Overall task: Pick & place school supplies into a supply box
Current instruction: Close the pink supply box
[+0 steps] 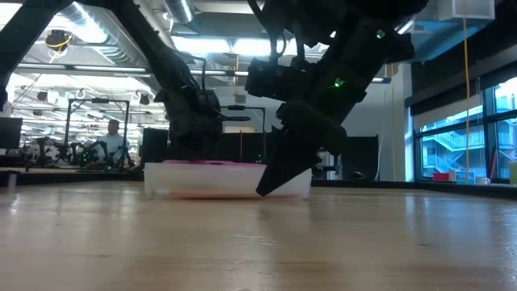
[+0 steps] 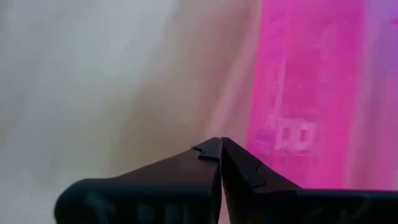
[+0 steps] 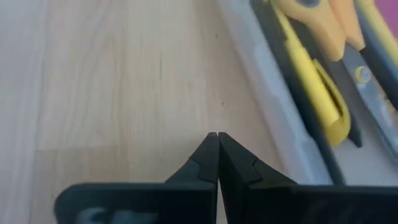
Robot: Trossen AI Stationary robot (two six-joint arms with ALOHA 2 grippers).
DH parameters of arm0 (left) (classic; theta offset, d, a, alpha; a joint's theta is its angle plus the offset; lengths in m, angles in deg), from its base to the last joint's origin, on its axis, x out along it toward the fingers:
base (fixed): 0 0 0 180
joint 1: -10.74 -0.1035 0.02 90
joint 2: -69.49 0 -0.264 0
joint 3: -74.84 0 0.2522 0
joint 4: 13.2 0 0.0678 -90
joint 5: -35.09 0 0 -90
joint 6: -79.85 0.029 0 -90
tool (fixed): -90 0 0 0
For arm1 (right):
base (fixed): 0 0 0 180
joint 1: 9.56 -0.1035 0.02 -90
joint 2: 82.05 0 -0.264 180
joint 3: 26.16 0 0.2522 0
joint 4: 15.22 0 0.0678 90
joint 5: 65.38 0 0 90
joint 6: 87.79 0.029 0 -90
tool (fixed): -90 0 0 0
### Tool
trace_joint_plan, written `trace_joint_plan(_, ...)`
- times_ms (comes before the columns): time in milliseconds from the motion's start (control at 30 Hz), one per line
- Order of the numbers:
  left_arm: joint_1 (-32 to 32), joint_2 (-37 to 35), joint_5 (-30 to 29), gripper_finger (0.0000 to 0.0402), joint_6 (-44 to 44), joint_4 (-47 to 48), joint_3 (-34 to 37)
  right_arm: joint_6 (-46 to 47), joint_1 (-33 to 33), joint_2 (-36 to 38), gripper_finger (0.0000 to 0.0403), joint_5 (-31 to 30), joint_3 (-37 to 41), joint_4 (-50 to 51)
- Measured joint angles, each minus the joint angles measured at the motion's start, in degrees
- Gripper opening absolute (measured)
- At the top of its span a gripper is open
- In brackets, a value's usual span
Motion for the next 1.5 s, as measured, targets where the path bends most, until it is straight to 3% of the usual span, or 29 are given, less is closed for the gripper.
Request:
trace_joint_plan(133, -0.73, 0.0, 5.97, 0.0001, 0.38, 1.37, 0.0, -0.03, 0.15, -0.03, 0.0006, -0.37, 0.0, -0.4)
trace_joint_plan(367, -0.87, 0.0, 8.79, 0.0001, 1.52, 2.29, 0.0, 0.55, 0.68, -0.04, 0.0006, -0.35, 0.0, -0.35)
trace_joint_plan(767, -1.15, -0.2, 9.09, 0.0001, 1.78, 3.91, -0.05, 1.22, 2.55, -0.04, 0.0005, 0.02, 0.0, -0.34)
trace_joint_plan(1233, -1.16, -0.32, 19.74, 0.0001, 3.67, 12.83, -7.97, 3.53, 3.43, -0.04, 0.0003, 0.22, -0.02, -0.33)
trace_joint_plan(1500, 0.2, -0.35, 20.95, 0.0002, 5.29, 18.07, -9.9, 5.21, 4.66, -0.04, 0.0003, 0.66, -0.04, -0.28)
